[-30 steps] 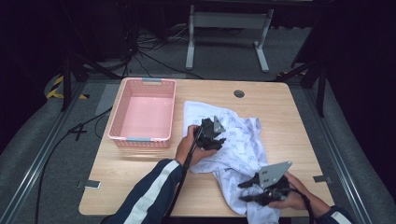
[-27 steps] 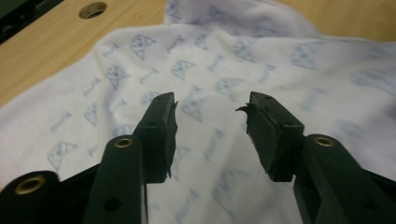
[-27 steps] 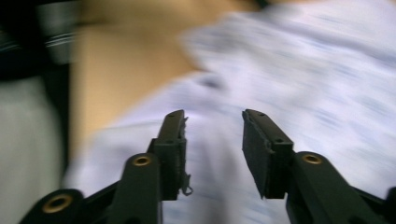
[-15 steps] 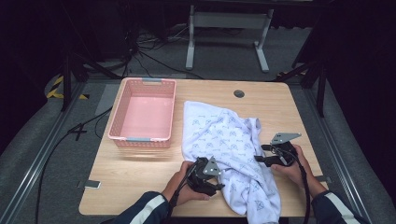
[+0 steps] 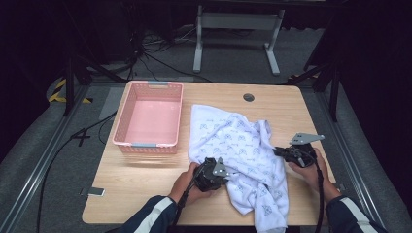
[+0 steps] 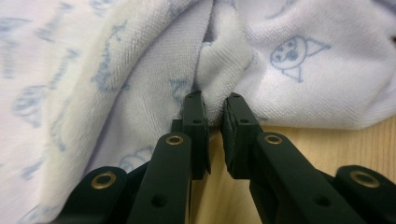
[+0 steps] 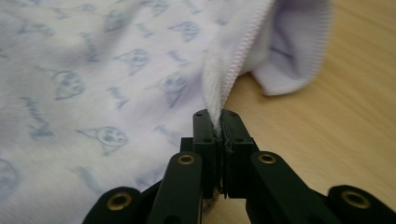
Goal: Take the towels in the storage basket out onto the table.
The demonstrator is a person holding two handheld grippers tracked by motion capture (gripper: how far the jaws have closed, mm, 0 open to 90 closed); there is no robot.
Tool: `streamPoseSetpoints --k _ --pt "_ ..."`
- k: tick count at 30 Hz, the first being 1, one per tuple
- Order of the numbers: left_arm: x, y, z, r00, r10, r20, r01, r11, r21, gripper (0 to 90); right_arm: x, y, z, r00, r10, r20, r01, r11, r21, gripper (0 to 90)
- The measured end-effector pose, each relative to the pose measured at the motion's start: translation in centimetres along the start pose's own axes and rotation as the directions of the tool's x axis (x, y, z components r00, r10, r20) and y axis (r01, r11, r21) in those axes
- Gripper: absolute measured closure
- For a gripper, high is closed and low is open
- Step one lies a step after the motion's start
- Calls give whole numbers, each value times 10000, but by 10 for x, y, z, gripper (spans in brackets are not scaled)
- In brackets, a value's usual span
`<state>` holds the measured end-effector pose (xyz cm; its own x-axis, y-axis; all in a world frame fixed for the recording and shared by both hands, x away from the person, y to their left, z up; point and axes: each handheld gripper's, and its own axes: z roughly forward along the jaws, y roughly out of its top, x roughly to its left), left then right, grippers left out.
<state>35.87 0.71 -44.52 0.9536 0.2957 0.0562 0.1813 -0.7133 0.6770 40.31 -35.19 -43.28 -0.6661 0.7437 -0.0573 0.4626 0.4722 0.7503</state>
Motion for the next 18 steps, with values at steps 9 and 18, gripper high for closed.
streamPoseSetpoints --k 9,18 --pt "32 -10 -38 9823 -1253 -1393 1149 9901 -805 814 -58 -11 2 9621 800 2606 -966 9940 512 862" --pt "27 -16 -47 9714 -1910 -1411 1711 9749 -1424 502 -65 -15 -1 9571 894 2755 -1102 9920 608 593"
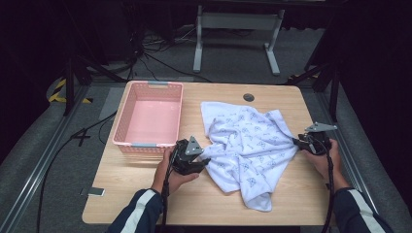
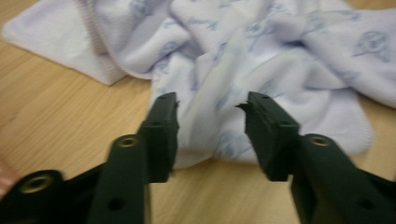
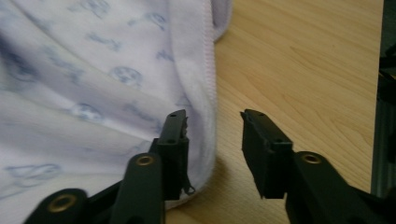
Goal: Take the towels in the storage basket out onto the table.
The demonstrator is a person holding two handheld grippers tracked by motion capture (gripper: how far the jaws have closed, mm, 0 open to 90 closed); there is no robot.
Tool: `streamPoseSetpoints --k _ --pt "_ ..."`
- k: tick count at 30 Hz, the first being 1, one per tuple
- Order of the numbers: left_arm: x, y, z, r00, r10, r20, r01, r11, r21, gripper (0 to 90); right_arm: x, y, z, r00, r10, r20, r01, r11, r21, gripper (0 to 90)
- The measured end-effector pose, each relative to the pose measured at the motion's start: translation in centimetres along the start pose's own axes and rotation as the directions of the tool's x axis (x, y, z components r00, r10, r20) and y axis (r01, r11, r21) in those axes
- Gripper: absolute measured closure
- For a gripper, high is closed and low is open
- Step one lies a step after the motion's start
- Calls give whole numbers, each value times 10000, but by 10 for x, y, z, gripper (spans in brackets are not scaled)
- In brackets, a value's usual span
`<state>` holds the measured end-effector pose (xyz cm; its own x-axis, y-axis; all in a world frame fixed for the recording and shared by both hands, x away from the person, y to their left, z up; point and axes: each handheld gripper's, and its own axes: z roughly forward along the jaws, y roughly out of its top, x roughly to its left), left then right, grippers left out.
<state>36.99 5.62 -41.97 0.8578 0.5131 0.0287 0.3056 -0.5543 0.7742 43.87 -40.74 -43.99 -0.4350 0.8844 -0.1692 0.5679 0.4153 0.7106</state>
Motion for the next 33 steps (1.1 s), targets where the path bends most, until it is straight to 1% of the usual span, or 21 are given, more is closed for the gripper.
streamPoseSetpoints --k 3,4,6,7,8,9,11,13,14,15,17,18,20,22,24,25,26,27,29,32,33 --pt "-17 -5 -2 9962 273 833 -286 9995 149 408 13 -1 -20 9955 -307 -894 248 9975 -664 567" --pt "-23 -7 0 9931 425 1096 -460 9985 301 382 22 -2 -28 9827 -721 -1705 545 9929 -1060 569" --pt "-34 -10 7 9898 759 1201 -846 9940 692 358 44 -4 -40 9502 -1585 -2685 1236 9821 -1424 569" --pt "-39 -12 13 9859 835 1449 -966 9916 860 354 53 -4 -44 9264 -1857 -3276 1422 9781 -1523 553" --pt "-41 -13 17 9842 860 1549 -1027 9893 1036 354 69 -6 -50 8689 -2490 -4278 1922 9662 -1721 542" --pt "-43 -14 25 9846 1033 1411 -1216 9843 1277 354 80 -7 -54 8469 -2857 -4484 2272 9570 -1806 532" --pt "-43 -17 34 9841 940 1508 -1168 9818 1497 339 106 -10 -61 7655 -3561 -5359 2883 9344 -2091 495" --pt "-40 -18 40 9839 845 1573 -1107 9799 1659 331 125 -13 -64 7122 -3868 -5858 3208 9216 -2185 446" --pt "-39 -19 43 9846 833 1535 -1083 9808 1624 335 131 -14 -65 6966 -3933 -6001 3367 9177 -2107 436" --pt "-38 -19 44 9860 789 1470 -1014 9831 1526 337 138 -15 -65 6745 -4157 -6101 3591 9068 -2209 416" --pt "-37 -18 46 9873 774 1384 -989 9828 1559 346 146 -16 -63 6379 -4234 -6432 3715 9009 -2246 424" --pt "-37 -17 47 9886 870 1226 -1047 9837 1462 369 149 -17 -62 6349 -4340 -6392 3901 8942 -2196 433" --pt "-35 -16 49 9899 933 1064 -1083 9835 1450 447 153 -18 -58 6487 -4443 -6178 4158 8869 -2012 538" --pt "-31 -15 48 9905 1001 944 -1134 9824 1482 562 152 -19 -56 6731 -4488 -5878 4185 8864 -1976 694" --pt "-26 -16 46 9911 902 977 -1031 9853 1362 648 148 -17 -57 6791 -4405 -5871 3983 8930 -2093 774" --pt "-24 -17 45 9923 833 921 -960 9850 1432 702 144 -15 -60 6988 -4347 -5681 3829 8981 -2162 813" --pt "-22 -17 42 9921 860 911 -983 9853 1401 759 140 -14 -62 7100 -4242 -5621 3644 9043 -2222 830" --pt "-20 -18 38 9915 930 907 -1046 9857 1321 823 134 -12 -66 7296 -3978 -5563 3203 9175 -2360 843" --pt "-14 -18 28 9933 815 815 -901 9900 1083 883 124 -9 -72 7612 -3759 -5285 2804 9255 -2545 851" --pt "-8 -18 12 9950 683 725 -730 9953 636 898 110 -6 -81 7996 -3564 -4833 2441 9282 -2807 855" --pt "-7 -17 8 9954 659 691 -696 9961 533 899 105 -6 -83 8066 -3400 -4835 2231 9326 -2836 855"
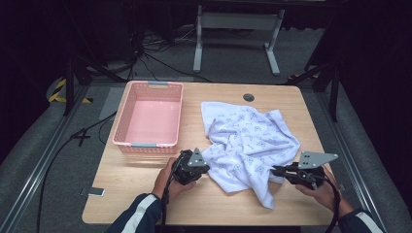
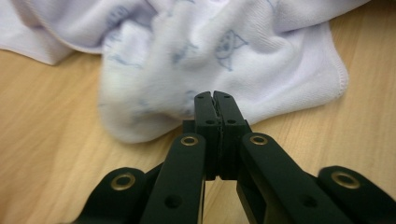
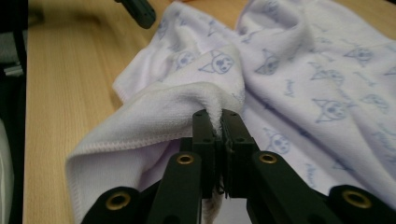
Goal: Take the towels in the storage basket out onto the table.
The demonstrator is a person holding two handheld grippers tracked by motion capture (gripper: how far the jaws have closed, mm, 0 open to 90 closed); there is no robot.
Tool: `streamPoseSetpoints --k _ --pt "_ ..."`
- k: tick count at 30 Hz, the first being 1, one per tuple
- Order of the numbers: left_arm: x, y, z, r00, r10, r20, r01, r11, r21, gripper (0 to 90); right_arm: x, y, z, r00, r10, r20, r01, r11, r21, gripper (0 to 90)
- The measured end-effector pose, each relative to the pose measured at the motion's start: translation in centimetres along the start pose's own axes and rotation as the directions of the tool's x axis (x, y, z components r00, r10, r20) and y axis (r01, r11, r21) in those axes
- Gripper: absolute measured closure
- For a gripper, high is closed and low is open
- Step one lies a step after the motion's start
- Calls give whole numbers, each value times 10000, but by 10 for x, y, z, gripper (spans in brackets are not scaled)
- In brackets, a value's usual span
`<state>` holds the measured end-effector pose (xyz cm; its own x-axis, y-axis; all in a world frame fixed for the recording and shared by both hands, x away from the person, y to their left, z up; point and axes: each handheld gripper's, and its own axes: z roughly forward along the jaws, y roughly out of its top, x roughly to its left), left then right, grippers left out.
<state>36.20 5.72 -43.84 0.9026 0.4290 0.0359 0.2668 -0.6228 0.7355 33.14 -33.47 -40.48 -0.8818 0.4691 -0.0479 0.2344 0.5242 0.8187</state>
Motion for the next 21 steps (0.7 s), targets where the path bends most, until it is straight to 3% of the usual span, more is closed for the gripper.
streamPoseSetpoints --k 2,4,5,6,8,9,11,12,14,15,16,18,19,20,21 --pt "0 0 -6 9999 -39 -103 38 9999 -119 899 -2 0 -3 9999 72 77 -71 9999 -109 855" --pt "0 -1 -10 9998 -88 -154 85 9997 -248 899 -9 0 -13 9957 404 839 -374 9986 -376 855" --pt "0 0 -9 9999 -69 -110 67 9998 -189 898 -15 -1 -17 9894 609 1321 -566 9977 -360 852" --pt "-1 1 -7 10000 24 -51 -25 9999 -130 892 -22 -4 -18 9795 805 1846 -766 9967 -281 850" --pt "-5 3 2 9998 81 208 -83 9999 84 794 -39 -13 -19 9572 1579 2425 -1568 9873 -239 842" --pt "-7 4 6 9996 156 253 -161 9997 203 735 -49 -19 -17 9381 1932 2875 -2042 9789 82 817" --pt "-11 7 13 9993 283 262 -294 9986 443 675 -63 -29 -12 9035 2095 3739 -2512 9657 658 766" --pt "-11 7 15 9994 281 206 -291 9984 476 635 -69 -34 -10 8887 2140 4056 -2724 9578 915 694" --pt "-9 5 16 9990 120 430 -147 9979 627 602 -77 -38 -10 8751 2530 4126 -3170 9438 937 559" --pt "-9 5 16 9990 120 430 -147 9979 627 566 -77 -38 -10 8751 2530 4126 -3170 9438 937 559" --pt "-7 2 15 9986 106 518 -138 9979 627 566 -76 -37 -14 8688 2640 4189 -3226 9436 743 529" --pt "-5 -5 12 9985 -52 544 12 9974 722 528 -68 -30 -21 8768 2490 4114 -2831 9588 231 513" --pt "-2 -11 12 9988 -128 466 91 9968 800 480 -57 -19 -26 8929 2415 3800 -2477 9683 -333 522" --pt "-2 -11 12 9988 -128 466 91 9968 800 461 -57 -19 -26 8929 2415 3800 -2477 9683 -333 522" --pt "1 -16 12 9983 -223 544 174 9959 892 461 -50 -13 -26 9065 2215 3594 -2177 9747 -515 528"
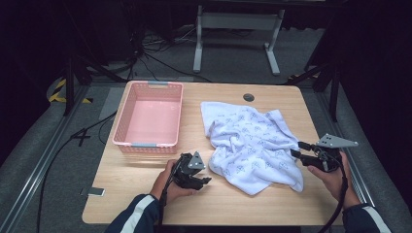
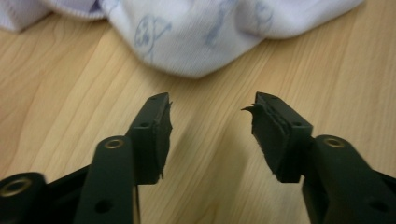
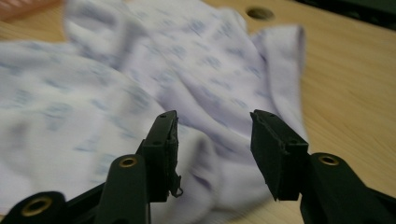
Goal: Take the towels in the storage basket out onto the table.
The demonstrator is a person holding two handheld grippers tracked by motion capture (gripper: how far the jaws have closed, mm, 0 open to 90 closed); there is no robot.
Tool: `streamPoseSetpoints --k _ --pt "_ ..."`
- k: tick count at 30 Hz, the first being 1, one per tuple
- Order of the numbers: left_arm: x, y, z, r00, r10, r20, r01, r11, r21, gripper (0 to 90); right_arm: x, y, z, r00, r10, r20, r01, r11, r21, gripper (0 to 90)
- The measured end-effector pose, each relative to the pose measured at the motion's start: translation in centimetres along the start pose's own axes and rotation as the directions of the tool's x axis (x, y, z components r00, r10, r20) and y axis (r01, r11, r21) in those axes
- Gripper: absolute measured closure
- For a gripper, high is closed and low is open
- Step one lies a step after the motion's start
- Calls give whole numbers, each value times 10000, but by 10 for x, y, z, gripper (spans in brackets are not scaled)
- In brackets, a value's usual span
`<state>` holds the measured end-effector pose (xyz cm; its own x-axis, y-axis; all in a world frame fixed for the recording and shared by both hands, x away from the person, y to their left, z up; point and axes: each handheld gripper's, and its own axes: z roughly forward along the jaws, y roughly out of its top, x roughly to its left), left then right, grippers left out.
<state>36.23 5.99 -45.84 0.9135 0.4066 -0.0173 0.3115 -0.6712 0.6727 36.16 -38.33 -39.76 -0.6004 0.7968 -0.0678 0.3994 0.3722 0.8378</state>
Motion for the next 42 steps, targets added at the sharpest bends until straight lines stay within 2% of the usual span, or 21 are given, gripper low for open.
streamPoseSetpoints --k 2,4,5,7,10,11,13,16,18,19,21,22,24,26,28,30,32,34,35,37,42 --pt "1 -6 1 10000 -42 -65 43 9999 126 408 27 10 -2 9954 -619 -728 596 9977 -333 550" --pt "-1 -11 2 9999 -128 -85 128 9999 38 353 53 16 2 9773 -1294 -1677 1235 9913 -452 563" --pt "-1 -13 2 9999 -77 -107 76 10000 -34 340 66 18 7 9630 -1568 -2191 1517 9876 -404 565" --pt "-2 -14 3 9999 -147 -30 147 9997 -187 297 95 18 19 9242 -2024 -3238 2048 9784 -269 572" --pt "-4 -15 7 10000 40 -81 -42 9995 -302 208 132 15 43 8636 -2654 -4287 3053 9519 257 565" --pt "-4 -15 8 9999 98 -120 -102 9995 -310 186 141 14 50 8514 -2889 -4377 3383 9403 372 554" --pt "-3 -16 9 9999 39 -110 -43 9990 -440 168 152 12 62 8375 -3008 -4562 3699 9266 681 527" --pt "-1 -17 9 9999 128 -31 -129 9984 -546 162 158 9 80 8304 -3051 -4662 3983 9101 1140 541" --pt "0 -17 9 9999 106 -25 -107 9985 -530 162 157 6 90 8449 -2956 -4458 4003 9022 1604 629" --pt "0 -16 10 10000 90 -40 -93 9984 -552 161 156 6 93 8480 -2820 -4488 3920 9036 1728 651" --pt "0 -16 10 10000 75 -41 -78 9983 -578 160 154 8 94 8573 -2972 -4203 3966 9019 1713 795" --pt "0 -16 10 10000 85 -39 -87 9983 -573 159 152 9 93 8553 -2891 -4299 3913 9044 1703 849" --pt "1 -15 10 9999 118 -42 -120 9984 -559 158 148 13 91 8581 -2865 -4262 3801 9124 1518 872" --pt "1 -15 11 9999 116 -45 -119 9984 -556 158 143 24 82 8574 -2797 -4320 3540 9298 1008 875" --pt "1 -15 11 9999 129 -47 -131 9983 -564 157 133 37 73 8747 -2713 -4016 3172 9470 510 875" --pt "1 -15 11 9999 128 -41 -130 9984 -554 157 115 49 65 9046 -2483 -3463 2663 9639 46 874" --pt "1 -15 11 9999 130 -33 -132 9984 -555 157 97 56 63 9302 -2050 -3043 2124 9771 -90 874" --pt "1 -15 11 9999 130 -39 -132 9984 -550 157 68 61 64 9627 -1480 -2267 1506 9886 -59 873" --pt "1 -14 11 9999 119 -56 -122 9986 -517 157 60 61 65 9693 -1312 -2079 1340 9910 -6 873" --pt "1 -14 11 9999 117 -61 -120 9987 -494 157 35 57 67 9830 -490 -1770 546 9981 270 872" --pt "-1 -5 15 9996 -146 -232 139 9995 -292 172 3 40 74 9975 -83 -708 161 9937 1108 872"
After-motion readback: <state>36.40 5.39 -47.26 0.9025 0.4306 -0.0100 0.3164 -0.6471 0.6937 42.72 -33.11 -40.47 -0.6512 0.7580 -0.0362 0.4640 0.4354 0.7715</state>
